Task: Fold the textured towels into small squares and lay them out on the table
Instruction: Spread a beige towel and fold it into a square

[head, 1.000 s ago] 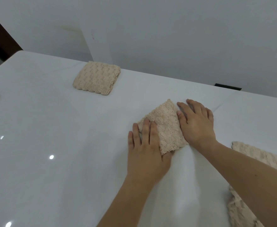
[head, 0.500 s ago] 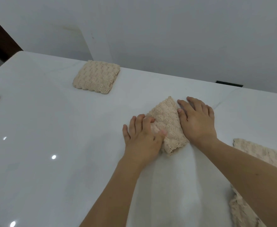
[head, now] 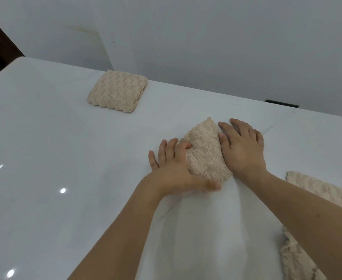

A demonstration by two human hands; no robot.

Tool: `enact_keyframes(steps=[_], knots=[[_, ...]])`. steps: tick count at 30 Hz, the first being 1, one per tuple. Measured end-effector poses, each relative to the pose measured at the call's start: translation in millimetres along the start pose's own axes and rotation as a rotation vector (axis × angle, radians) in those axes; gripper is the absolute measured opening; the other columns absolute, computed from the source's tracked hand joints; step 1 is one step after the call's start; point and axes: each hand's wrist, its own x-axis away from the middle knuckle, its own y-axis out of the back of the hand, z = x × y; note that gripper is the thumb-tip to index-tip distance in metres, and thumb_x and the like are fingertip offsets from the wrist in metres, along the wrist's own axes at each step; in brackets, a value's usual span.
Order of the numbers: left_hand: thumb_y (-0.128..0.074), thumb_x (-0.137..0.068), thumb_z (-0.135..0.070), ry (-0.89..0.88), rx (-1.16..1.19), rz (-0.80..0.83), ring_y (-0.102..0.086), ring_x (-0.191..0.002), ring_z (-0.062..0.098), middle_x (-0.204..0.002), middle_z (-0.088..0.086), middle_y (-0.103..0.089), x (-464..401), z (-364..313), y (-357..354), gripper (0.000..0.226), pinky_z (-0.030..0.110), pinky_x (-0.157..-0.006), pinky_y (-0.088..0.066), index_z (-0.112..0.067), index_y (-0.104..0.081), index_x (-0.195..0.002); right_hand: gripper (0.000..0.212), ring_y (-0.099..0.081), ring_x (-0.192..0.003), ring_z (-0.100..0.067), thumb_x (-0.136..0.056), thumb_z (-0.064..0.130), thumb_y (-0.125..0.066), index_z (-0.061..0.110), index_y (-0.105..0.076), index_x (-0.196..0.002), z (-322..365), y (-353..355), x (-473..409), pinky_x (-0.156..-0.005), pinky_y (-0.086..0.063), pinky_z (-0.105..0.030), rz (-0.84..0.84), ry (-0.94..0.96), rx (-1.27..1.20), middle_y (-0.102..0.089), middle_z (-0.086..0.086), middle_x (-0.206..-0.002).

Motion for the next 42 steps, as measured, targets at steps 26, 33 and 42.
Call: enact_keyframes(steps=[26, 33, 42], knots=[[-0.027, -0.074, -0.091, -0.168, -0.328, -0.368, 0.016, -0.149, 0.009, -0.164, -0.002, -0.002, 29.6, 17.2, -40.2, 0.095, 0.043, -0.120, 0.015, -0.050, 0.014, -0.149, 0.048, -0.047, -0.050, -0.017, -0.098, 0.048, -0.032, 0.016, -0.040, -0.063, 2.9, 16.9, 11.8, -0.054, -0.039, -0.033, -0.049, -0.076, -0.315, -0.049, 0.001, -0.052], [-0.003, -0.086, -0.078, -0.004, -0.406, -0.405, 0.019, -0.149, 0.028, -0.164, 0.006, 0.001, 11.9, -39.4, -73.3, 0.080, 0.063, -0.114, 0.016, -0.038, 0.019, -0.152, 0.037, -0.058, -0.072, -0.021, -0.093, 0.057, -0.037, 0.022, -0.050, -0.086, -44.9, 48.0, -41.2, -0.066, -0.046, -0.034, 0.129, -0.026, -0.244, -0.061, 0.004, -0.074], [-0.014, -0.100, -0.049, -0.056, -0.412, -0.481, -0.027, -0.132, 0.031, -0.142, 0.005, -0.035, -72.9, -142.6, -107.9, 0.058, 0.078, -0.105, -0.007, -0.029, -0.018, -0.155, 0.045, -0.061, -0.086, -0.019, -0.093, 0.060, -0.036, 0.024, -0.050, -0.115, -153.5, 73.4, -88.1, -0.080, -0.050, -0.040, 0.108, -0.136, -0.454, -0.064, 0.002, -0.094]])
